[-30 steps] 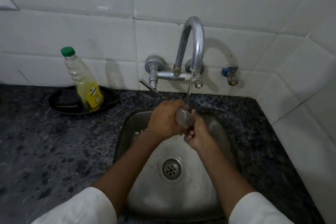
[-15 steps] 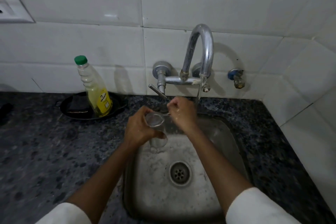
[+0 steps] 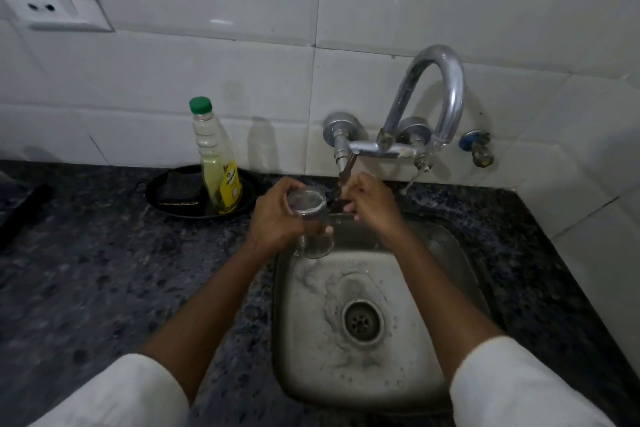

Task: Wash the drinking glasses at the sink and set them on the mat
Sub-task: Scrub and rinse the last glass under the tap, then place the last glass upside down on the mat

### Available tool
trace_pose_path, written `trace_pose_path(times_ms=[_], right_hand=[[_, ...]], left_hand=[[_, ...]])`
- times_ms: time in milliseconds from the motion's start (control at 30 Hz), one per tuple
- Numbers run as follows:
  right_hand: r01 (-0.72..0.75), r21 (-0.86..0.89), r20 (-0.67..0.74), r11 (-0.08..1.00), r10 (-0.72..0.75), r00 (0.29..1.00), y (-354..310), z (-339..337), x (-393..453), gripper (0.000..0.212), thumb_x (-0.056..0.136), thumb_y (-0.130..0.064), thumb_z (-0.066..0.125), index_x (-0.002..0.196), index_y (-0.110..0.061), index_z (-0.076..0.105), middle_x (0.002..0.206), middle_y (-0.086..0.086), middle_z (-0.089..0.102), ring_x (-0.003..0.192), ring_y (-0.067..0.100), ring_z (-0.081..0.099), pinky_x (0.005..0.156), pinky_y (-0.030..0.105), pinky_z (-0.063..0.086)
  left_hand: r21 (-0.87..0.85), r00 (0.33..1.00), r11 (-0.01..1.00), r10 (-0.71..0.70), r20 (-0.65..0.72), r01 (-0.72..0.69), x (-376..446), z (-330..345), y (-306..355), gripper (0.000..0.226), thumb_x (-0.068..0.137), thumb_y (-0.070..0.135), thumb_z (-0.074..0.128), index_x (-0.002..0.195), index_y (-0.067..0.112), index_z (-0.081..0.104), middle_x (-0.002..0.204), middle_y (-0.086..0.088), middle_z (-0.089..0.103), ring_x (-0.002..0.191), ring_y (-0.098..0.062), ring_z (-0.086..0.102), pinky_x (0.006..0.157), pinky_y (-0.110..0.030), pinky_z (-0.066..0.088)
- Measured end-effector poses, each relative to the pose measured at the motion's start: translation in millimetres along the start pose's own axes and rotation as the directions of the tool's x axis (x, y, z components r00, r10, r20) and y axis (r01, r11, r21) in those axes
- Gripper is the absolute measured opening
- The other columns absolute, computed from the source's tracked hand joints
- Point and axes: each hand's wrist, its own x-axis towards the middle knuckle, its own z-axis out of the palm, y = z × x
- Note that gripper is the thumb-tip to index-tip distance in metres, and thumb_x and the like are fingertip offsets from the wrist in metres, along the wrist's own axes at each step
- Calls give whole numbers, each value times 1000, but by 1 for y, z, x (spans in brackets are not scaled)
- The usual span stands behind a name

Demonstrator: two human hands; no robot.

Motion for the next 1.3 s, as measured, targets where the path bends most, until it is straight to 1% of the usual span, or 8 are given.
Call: trace_pose_path(times_ms=[133,233,367,467,833,933,1067,1300], right_hand=[[124,80,255,989,-140,957,36,6,-42,66,68,-3,83,124,-20,51,115,-8,62,99,0,62,76,21,55],[154,232,83,960,-177,981,57,26,-58,69,55,-5,91,112,-26,59,105,-7,69,93,4,68,78,27,58],[240,61,-93,969,-234,968,66,28,-83,65,46,-25,91,107,-25,66,99,-9,72,91,7,69,78,33,57],[186,31,-110,982,-182,977,66,15,-101,65,42,-19,92,101,-28,68,93,-10,72,87,9,68,71,29,54],[257,-61,54,964,-254,966,4,42,-112,61,35,-16,95,90,-23,70,83,-6,73,75,8,68,72,26,57],[305,-56,128,951,-296,947,-32,93,-102,56,36,-20,97,85,-26,70,81,-4,73,75,11,68,71,32,55],[380,-72,270,922,-349,897,-90,185,-86,54,41,-30,98,85,-25,65,74,-9,65,67,-6,58,60,17,44],[487,-70,303,871,-447,842,-186,378,-43,81,36,-42,96,109,-19,69,106,-1,73,98,13,66,82,24,50]], left_hand=[[-72,988,996,57,142,-47,-5,1,11,76,40,38,98,105,21,64,100,6,72,91,-7,69,80,-26,56],[-123,962,990,104,253,-74,-19,7,19,76,46,40,95,113,21,64,106,2,74,100,-13,70,91,-39,56],[-192,917,981,40,397,40,-53,9,37,64,71,10,86,129,11,59,119,-8,71,109,-18,68,97,-34,53],[-256,896,945,-75,437,204,-73,-1,44,46,88,19,72,132,21,58,121,-4,71,105,-15,68,90,-34,52],[-214,929,907,-332,165,362,-131,-117,9,23,92,18,66,115,16,66,104,-7,74,84,-15,64,73,-32,46],[-206,930,907,-362,67,368,-142,-171,-12,22,91,20,68,113,18,66,102,-4,75,83,-13,65,74,-33,46],[-244,906,890,-416,-81,386,-152,-254,-50,22,90,19,69,112,17,66,95,-2,75,79,-12,65,71,-32,46],[-315,838,857,-488,-244,407,-153,-398,-133,16,88,18,70,102,25,67,101,-5,74,73,-10,62,63,-25,43]])
